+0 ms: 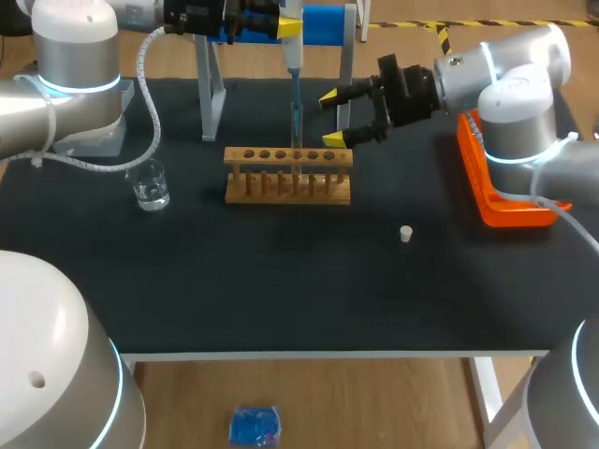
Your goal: Invert the test tube, pick up the pipette, mount the tip to pipette, aspirate from beaker and dispense into the tube, eject the tip, return the pipette, and cap with the stopper.
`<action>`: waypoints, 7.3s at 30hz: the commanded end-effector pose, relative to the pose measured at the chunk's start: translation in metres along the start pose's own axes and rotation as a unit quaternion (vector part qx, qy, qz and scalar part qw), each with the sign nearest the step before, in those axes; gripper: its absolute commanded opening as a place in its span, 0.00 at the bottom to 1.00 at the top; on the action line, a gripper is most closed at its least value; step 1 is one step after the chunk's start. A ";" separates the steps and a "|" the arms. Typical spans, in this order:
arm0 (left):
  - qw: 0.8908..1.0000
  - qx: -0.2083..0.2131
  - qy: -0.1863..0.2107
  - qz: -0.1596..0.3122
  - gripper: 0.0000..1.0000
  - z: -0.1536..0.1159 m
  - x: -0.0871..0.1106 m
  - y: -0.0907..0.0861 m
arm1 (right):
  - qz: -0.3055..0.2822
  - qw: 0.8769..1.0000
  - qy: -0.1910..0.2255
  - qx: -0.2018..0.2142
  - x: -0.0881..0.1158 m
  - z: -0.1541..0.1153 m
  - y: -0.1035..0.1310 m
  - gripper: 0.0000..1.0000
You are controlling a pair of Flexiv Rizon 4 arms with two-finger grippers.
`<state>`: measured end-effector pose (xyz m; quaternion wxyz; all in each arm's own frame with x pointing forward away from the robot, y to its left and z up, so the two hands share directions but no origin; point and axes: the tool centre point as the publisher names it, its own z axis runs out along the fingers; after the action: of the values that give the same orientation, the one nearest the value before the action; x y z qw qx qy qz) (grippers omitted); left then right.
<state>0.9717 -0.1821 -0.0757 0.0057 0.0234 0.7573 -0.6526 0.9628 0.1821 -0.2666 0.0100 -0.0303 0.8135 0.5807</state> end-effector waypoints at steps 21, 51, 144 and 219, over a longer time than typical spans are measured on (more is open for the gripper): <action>1.000 -0.008 -0.009 0.009 0.00 -0.002 0.003 -0.014 | 0.000 1.000 0.001 0.000 0.000 0.000 0.000 1.00; 1.000 -0.012 -0.010 0.023 0.00 -0.001 0.001 -0.029 | 0.000 1.000 0.001 0.000 0.000 0.000 0.000 1.00; 0.992 -0.065 -0.108 0.023 0.00 -0.080 0.091 -0.063 | 0.000 1.000 0.001 0.000 0.000 0.000 0.000 1.00; 0.994 -0.019 -0.107 -0.010 0.00 0.001 0.131 0.017 | 0.000 1.000 0.001 0.000 0.000 0.000 0.000 1.00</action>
<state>0.8415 -0.1754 -0.0982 0.0799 -0.0541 0.7655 -0.6362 0.9628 0.1821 -0.2668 0.0102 -0.0305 0.8135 0.5807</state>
